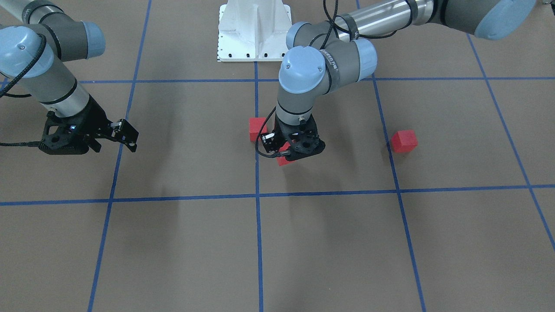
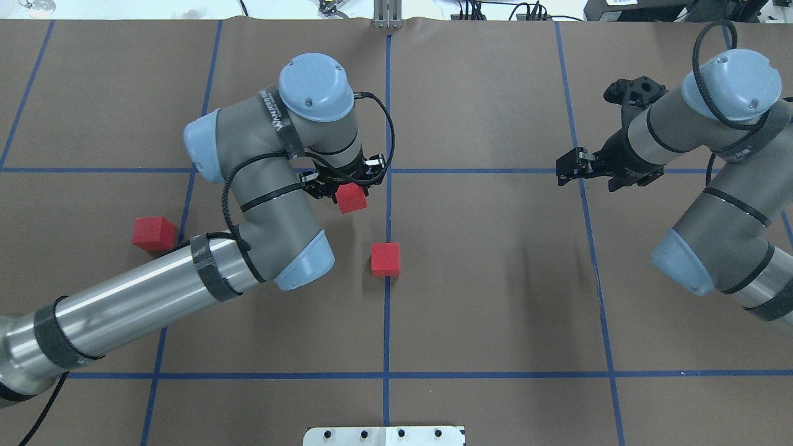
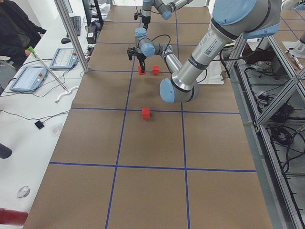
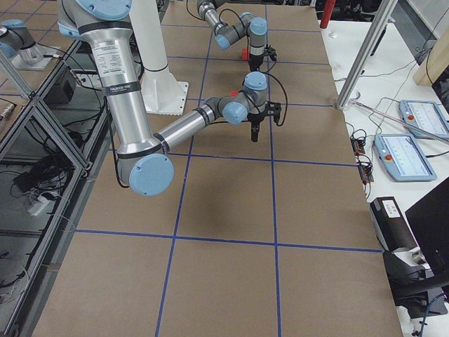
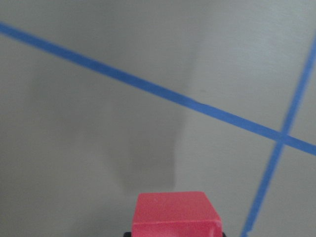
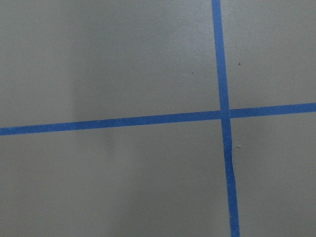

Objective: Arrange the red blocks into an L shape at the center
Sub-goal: 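Grasp the red cube with the left gripper and carry it toward the center cube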

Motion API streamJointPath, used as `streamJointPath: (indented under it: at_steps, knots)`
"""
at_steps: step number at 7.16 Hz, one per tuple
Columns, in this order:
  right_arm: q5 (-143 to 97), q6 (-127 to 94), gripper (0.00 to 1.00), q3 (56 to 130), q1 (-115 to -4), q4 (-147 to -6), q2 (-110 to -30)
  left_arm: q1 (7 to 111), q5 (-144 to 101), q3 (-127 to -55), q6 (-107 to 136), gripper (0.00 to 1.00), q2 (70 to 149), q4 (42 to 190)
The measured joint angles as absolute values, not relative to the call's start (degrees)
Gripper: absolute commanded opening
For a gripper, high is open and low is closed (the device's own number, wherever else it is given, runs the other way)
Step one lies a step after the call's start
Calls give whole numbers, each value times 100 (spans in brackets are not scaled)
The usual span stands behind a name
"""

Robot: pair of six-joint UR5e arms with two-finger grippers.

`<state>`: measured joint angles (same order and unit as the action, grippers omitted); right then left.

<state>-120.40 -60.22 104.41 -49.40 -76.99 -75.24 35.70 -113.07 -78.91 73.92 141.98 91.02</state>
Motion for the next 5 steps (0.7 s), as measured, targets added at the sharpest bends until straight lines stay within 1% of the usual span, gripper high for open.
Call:
streamJointPath:
  at_steps: [1,2,5]
  knots:
    - [-12041,-6021,99,10445,-4953,-7699,-7521,3550,-11298,-7423,6687,0,14525,9071]
    - [-12041,-6022,99,10453,-4960,-7699,-7517,3518,-11295,-7155,6155,0,14685,9064]
    - [-12041,-6031,99,10466,-4964,-7699,-7509,3313,-11325,-7025,5926,0,14770,9077]
